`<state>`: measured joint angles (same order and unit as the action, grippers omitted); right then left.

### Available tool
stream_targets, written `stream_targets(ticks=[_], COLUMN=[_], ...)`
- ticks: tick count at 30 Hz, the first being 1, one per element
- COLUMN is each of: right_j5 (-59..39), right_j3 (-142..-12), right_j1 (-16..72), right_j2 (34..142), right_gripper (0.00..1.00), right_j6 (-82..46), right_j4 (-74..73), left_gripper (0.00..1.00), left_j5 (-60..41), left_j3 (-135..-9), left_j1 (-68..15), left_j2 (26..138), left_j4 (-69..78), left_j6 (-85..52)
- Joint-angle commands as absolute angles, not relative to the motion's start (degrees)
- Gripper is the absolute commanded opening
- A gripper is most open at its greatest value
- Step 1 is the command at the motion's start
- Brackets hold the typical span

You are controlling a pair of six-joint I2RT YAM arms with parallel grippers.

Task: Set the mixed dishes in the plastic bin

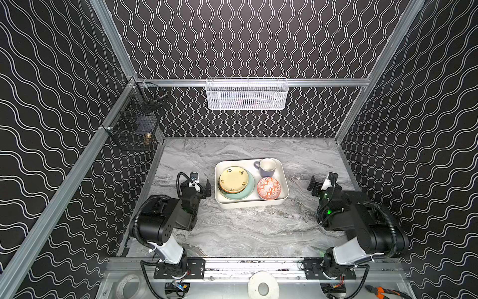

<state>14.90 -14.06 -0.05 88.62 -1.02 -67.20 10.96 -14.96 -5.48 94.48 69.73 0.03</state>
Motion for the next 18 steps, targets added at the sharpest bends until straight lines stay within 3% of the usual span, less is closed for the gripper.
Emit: stream_targets(ticks=[1, 18], right_j5=[14.68, 14.68], right_j3=[-14.06, -14.06], right_j1=[-0.01, -0.07], right_j2=[88.61, 88.6], right_gripper=[0.99, 0.99], right_j6=[-1.05, -1.05], right_j4=[-70.48, -70.45], left_gripper=[0.99, 0.99], left_j5=[11.16, 11.51], left_j3=[-15.19, -15.0], left_j1=[-5.36, -5.36], left_j2=[94.49, 94.48], left_j4=[71.52, 71.72], left_j6=[0.12, 0.25])
